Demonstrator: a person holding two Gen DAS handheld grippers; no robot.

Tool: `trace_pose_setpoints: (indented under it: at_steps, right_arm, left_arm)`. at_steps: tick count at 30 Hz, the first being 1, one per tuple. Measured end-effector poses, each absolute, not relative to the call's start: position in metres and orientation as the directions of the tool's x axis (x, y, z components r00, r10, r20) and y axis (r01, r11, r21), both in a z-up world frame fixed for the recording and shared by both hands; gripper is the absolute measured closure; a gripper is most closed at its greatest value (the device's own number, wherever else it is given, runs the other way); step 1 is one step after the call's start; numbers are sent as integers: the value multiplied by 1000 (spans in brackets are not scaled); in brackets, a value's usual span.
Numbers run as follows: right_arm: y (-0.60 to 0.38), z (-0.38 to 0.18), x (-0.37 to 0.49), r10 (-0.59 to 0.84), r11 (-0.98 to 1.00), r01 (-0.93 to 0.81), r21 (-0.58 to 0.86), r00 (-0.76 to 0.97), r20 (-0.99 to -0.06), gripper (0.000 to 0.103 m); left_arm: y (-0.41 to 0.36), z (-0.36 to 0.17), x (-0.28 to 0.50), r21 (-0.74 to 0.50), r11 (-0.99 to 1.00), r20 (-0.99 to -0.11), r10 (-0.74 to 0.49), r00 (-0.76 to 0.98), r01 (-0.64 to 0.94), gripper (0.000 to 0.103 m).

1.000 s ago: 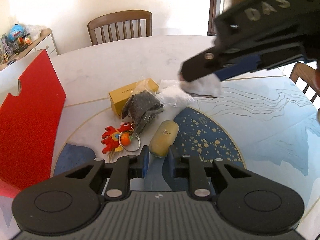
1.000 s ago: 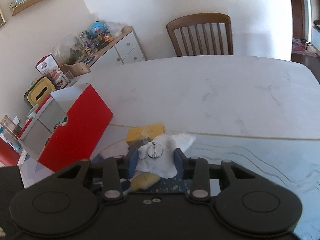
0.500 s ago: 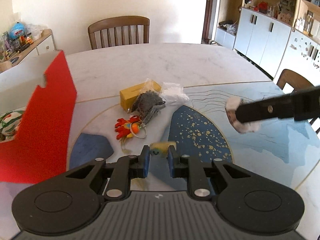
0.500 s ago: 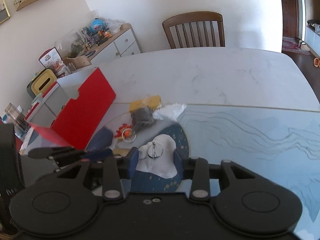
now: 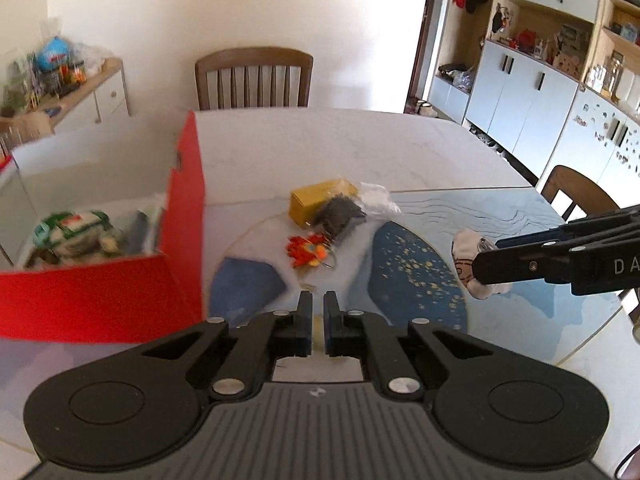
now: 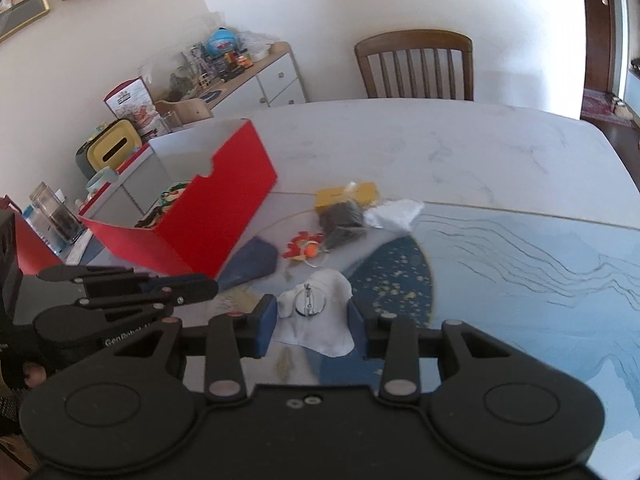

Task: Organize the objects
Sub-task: 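Grasp the beige soap bar with the left tool while the right grasps the white cloth, then carry the soap bar and white cloth over the cardboard box with both tools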

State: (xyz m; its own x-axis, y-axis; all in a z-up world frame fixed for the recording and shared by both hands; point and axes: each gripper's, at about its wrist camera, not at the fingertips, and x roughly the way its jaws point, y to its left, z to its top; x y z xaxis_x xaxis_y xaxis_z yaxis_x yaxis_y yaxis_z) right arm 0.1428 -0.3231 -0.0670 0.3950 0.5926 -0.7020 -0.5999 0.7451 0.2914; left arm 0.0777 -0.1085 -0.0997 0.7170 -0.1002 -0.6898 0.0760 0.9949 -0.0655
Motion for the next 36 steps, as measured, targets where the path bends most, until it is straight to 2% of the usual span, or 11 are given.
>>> trace_pose_setpoints:
  at_steps: [5,10,15,18,20,22,29,36]
  right_arm:
    - [-311,-66,137,575,764,-579,285,410,-708,66]
    - [-309,-70,128,547,787,-554,270,425,-721,66]
    - [-319,-75,120,525,812,-513,279,431,-734,66]
    - [-326,-77,117,513,822,-497,278,435,-740,66]
    - [-331,-79,116,509,826,-488,281,434,-743,66]
    - [-335,-80,115,507,829,-482,284,434,-745,66]
    - [-347,-85,117,505,831,-475,291,423,-753,66]
    - [-356,-89,120,504,827,-484,287,411,-760,66]
  left_arm:
    - [-89,-104,77,-85,988,-707,-152,690,131,98]
    - [-89,-113,80,-50,980,-716,-170,677,194,96]
    - [-93,-124,89,-67,974,-730,-196,654,217,87]
    - [-98,-132,95,-69,974,-738,-194,646,214,71]
    - [-101,-135,99,-77,974,-737,-199,646,212,47]
    - [-105,-137,100,-60,975,-727,-188,660,212,33]
    - [-123,-158,116,4,970,-747,-160,645,245,32]
    - [-119,-171,127,-13,975,-757,-155,635,222,32]
